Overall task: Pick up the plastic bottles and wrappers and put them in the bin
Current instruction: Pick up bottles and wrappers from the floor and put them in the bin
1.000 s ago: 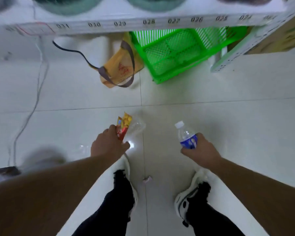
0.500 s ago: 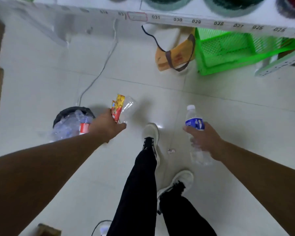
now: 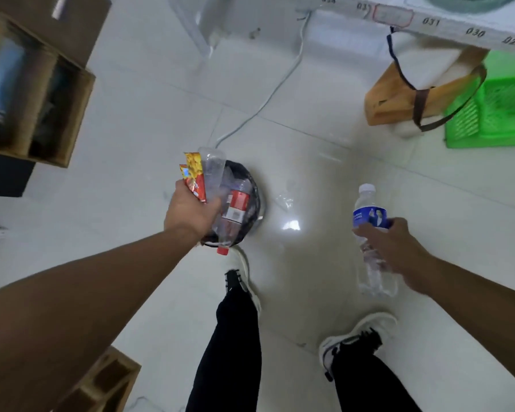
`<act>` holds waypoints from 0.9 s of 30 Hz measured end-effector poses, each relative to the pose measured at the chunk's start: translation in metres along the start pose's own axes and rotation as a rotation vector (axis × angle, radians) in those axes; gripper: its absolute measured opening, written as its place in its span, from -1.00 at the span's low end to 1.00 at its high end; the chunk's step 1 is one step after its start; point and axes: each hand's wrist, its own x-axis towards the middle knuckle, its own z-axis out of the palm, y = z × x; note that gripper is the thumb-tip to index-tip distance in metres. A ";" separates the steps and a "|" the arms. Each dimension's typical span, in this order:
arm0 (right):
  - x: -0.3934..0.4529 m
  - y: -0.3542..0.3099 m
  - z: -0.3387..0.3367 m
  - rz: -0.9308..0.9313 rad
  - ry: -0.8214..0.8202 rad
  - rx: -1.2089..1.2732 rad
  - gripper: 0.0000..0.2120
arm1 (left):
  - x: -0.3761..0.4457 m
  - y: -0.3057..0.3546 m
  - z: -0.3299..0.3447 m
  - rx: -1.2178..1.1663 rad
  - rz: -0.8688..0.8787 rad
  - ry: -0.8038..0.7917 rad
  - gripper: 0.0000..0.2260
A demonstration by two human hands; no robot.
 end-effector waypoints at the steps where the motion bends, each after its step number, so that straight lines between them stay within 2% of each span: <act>1: 0.000 -0.003 0.020 -0.011 0.020 0.001 -0.22 | 0.012 -0.010 -0.006 -0.016 -0.008 -0.015 -0.42; 8: 0.006 -0.055 0.190 -0.104 0.008 -0.123 -0.35 | 0.085 -0.067 -0.031 -0.016 -0.021 -0.211 -0.45; 12: 0.035 -0.078 0.272 -0.114 0.024 -0.203 -0.48 | 0.112 -0.082 -0.002 0.050 0.007 -0.311 -0.22; 14: 0.048 -0.082 0.302 -0.118 0.029 -0.267 -0.45 | 0.118 -0.090 0.020 0.160 0.073 -0.342 -0.15; 17: 0.062 -0.074 0.336 -0.155 0.035 -0.399 -0.28 | 0.127 -0.106 0.046 0.263 0.149 -0.300 -0.21; 21: 0.079 -0.072 0.366 -0.161 0.091 -0.594 -0.14 | 0.152 -0.117 0.057 0.367 0.195 -0.324 -0.24; 24: 0.096 -0.076 0.378 -0.139 0.167 -0.643 -0.11 | 0.162 -0.115 0.062 0.424 0.322 -0.315 -0.25; 27: 0.107 -0.075 0.376 -0.135 0.241 -0.779 -0.13 | 0.160 -0.105 0.070 0.410 0.328 -0.306 -0.26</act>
